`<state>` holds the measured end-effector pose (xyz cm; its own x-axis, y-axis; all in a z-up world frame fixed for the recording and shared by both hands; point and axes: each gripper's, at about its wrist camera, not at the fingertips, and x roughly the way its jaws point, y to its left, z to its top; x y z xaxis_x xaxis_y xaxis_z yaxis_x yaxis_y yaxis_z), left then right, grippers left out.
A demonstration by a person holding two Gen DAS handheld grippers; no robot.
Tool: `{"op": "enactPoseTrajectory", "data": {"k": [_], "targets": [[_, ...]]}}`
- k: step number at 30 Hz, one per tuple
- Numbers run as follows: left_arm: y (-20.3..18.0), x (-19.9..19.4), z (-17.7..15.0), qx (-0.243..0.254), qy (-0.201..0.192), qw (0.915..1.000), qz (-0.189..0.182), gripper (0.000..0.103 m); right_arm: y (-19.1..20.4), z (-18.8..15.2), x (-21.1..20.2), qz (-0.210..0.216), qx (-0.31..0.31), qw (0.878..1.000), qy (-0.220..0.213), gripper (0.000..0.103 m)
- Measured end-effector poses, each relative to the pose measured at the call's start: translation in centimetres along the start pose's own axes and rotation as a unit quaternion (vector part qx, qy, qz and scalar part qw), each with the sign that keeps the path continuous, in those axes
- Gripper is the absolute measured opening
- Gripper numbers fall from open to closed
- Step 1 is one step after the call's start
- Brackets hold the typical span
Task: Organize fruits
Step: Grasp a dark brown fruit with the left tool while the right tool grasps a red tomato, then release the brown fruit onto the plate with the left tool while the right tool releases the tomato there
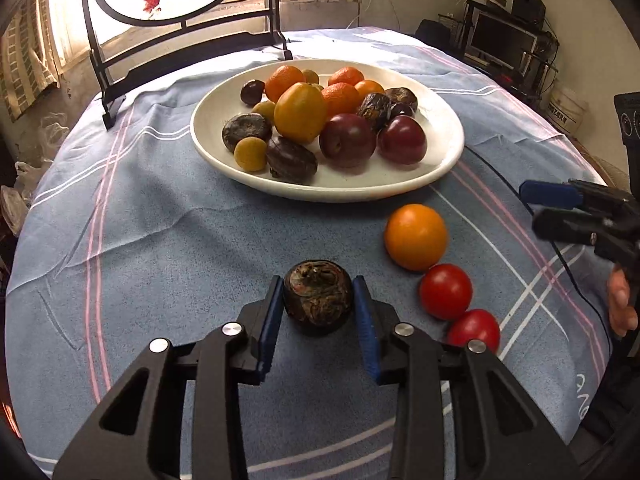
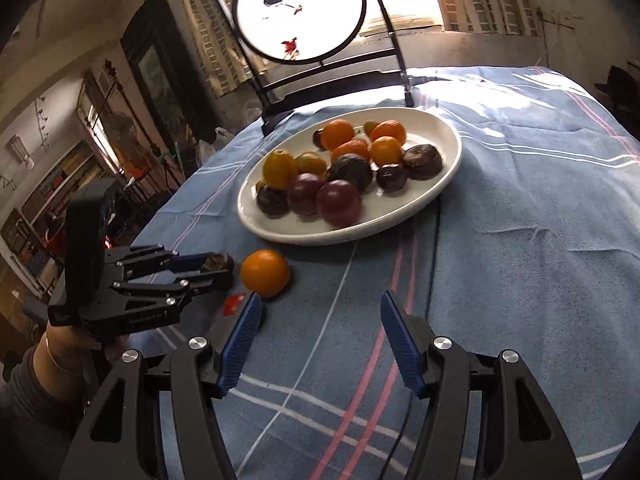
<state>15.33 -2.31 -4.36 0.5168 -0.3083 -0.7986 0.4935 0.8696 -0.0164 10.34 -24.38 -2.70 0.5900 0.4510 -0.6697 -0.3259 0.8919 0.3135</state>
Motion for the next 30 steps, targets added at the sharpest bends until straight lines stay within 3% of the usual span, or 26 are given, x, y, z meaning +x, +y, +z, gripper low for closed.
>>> {"op": "enactPoseTrajectory", "data": {"k": [4,7,10,13,15,18,23,30], "targets": [[0.6,-3.3,-1.2,-0.021,-0.032,0.9992,-0.009,0.034,5.1,-2.0,1.1,0.015,-0.088,0.995,0.054,0.06],[0.7,-5.0,-2.1,-0.024,-0.044,0.9987,-0.008,0.034,7.1,-2.1,2.0,0.0,-0.113,0.992,0.064,0.059],[0.7,-5.6,-2.9,-0.024,-0.045,0.9986,-0.008,0.034,7.9,-1.7,3.4,-0.009,-0.109,0.991,0.082,0.056],[0.9,-5.6,-3.5,-0.031,-0.042,0.9985,-0.012,0.034,8.2,-1.7,4.7,-0.018,-0.103,0.989,0.101,0.046],[1.0,-5.4,-3.9,-0.037,-0.041,0.9984,-0.014,0.034,8.2,-1.8,4.7,-0.019,-0.102,0.99,0.098,0.031],[1.2,-5.5,-4.2,-0.044,-0.043,0.9979,-0.017,0.034,7.4,-1.9,3.7,-0.009,-0.076,0.993,0.093,0.03],[1.2,-6.2,-3.6,-0.052,-0.063,0.9962,-0.03,0.034,4.8,-0.8,-0.1,0.025,-0.031,0.998,0.047,0.031],[0.7,-5.4,1.8,-0.05,-0.092,0.9938,-0.036,0.034,-0.8,5.6,-3.6,-0.036,0.005,0.997,-0.063,0.031]]}}
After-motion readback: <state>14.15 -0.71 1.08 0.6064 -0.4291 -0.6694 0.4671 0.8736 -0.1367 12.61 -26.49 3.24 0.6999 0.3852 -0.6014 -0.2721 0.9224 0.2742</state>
